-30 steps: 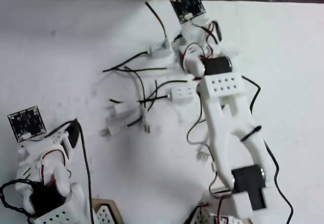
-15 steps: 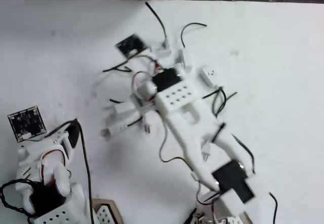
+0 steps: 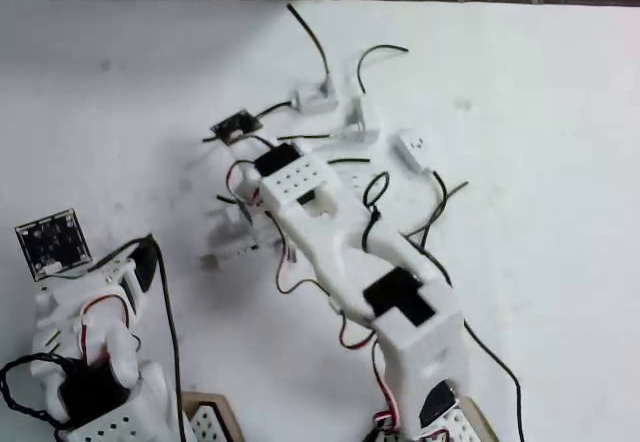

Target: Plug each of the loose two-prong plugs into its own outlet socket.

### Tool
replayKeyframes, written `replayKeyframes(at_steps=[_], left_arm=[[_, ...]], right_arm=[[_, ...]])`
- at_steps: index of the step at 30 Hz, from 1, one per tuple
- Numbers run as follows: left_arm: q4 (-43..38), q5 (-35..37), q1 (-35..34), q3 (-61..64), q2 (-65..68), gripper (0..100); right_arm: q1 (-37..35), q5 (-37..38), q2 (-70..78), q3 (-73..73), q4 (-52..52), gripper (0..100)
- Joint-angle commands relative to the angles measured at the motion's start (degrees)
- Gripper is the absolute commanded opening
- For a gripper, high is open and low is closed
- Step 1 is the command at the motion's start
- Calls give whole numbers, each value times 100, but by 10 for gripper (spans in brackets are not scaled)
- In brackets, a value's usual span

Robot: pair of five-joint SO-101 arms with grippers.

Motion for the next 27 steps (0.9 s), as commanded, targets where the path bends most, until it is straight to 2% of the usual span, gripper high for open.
replayKeyframes(at_steps=[1,20,27], left_arm=[[0,44,-40,-62,-13,358],[0,44,-57,-62,-13,358],[0,44,-57,-62,-13,358]], right_arm=[[-66,-44,48,-255,66,262],[-22,9,180,-211,277,261],[-22,9,576,-255,110,172]])
